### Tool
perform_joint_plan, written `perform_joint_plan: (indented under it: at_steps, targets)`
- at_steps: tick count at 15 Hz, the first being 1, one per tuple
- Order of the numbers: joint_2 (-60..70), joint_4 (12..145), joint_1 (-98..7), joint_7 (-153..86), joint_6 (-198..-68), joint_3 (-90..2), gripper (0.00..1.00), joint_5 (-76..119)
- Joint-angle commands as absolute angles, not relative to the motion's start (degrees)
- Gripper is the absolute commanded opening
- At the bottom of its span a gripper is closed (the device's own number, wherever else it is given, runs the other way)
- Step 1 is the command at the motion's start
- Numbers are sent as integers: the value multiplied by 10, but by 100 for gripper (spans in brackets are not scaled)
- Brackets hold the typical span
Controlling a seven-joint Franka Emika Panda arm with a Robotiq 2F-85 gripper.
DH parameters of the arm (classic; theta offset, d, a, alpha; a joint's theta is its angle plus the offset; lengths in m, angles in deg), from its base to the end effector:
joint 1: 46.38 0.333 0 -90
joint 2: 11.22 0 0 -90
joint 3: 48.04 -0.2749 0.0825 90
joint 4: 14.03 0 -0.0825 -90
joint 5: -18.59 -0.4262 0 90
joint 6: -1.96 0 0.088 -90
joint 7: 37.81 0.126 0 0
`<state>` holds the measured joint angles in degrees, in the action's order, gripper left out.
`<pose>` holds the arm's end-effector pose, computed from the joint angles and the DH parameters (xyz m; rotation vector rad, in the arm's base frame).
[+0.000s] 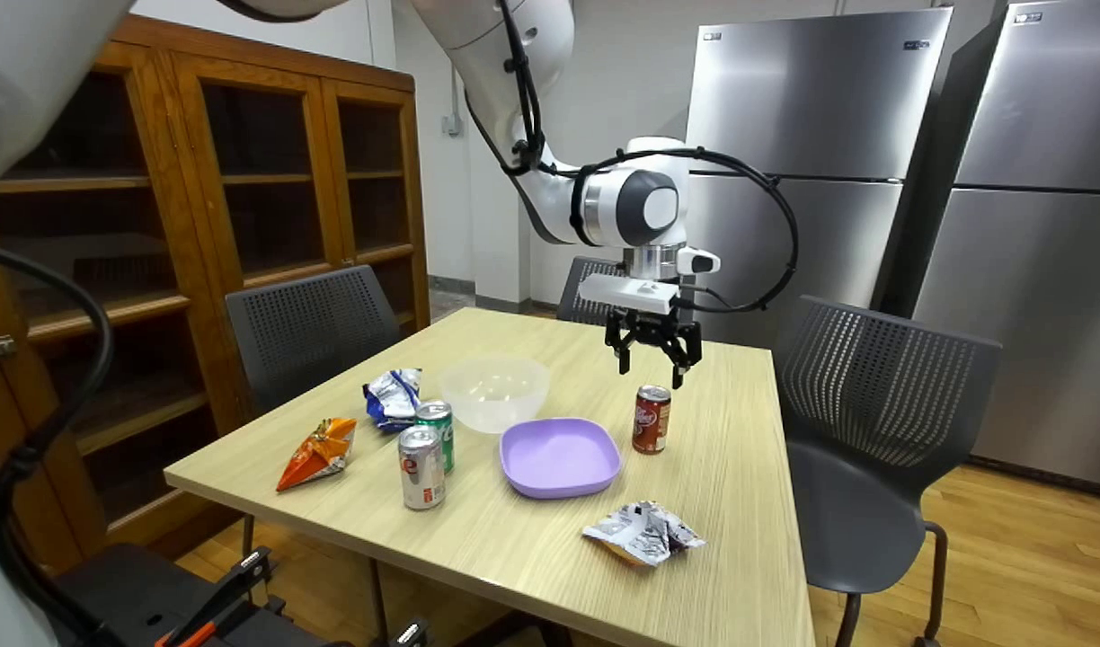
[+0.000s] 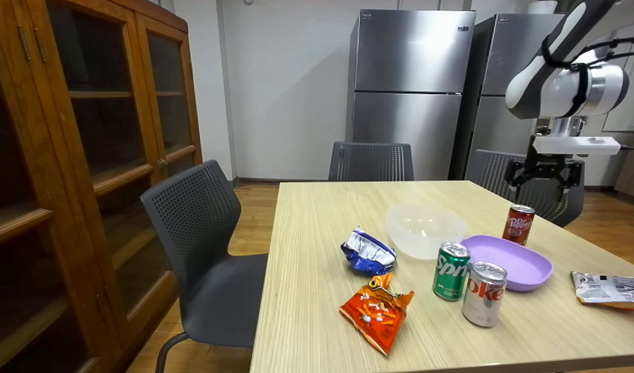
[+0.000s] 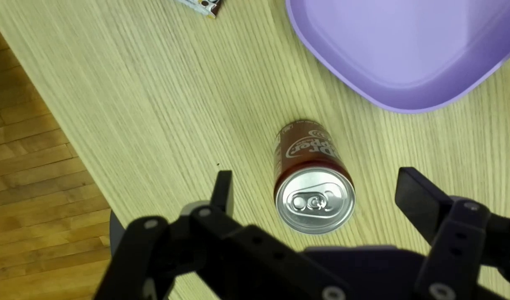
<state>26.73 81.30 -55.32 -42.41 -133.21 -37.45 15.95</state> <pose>0.6573 -0.2255 0.1507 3.0303 -0.3835 0.0413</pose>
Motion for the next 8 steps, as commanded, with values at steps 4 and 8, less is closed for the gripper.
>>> perform_joint_plan:
  at_steps: [4,8]
  targets:
    - [335,709,-572,-391,-1262,-389,100,163]
    - [367,670,-573,-384,-1239,-390,100,164]
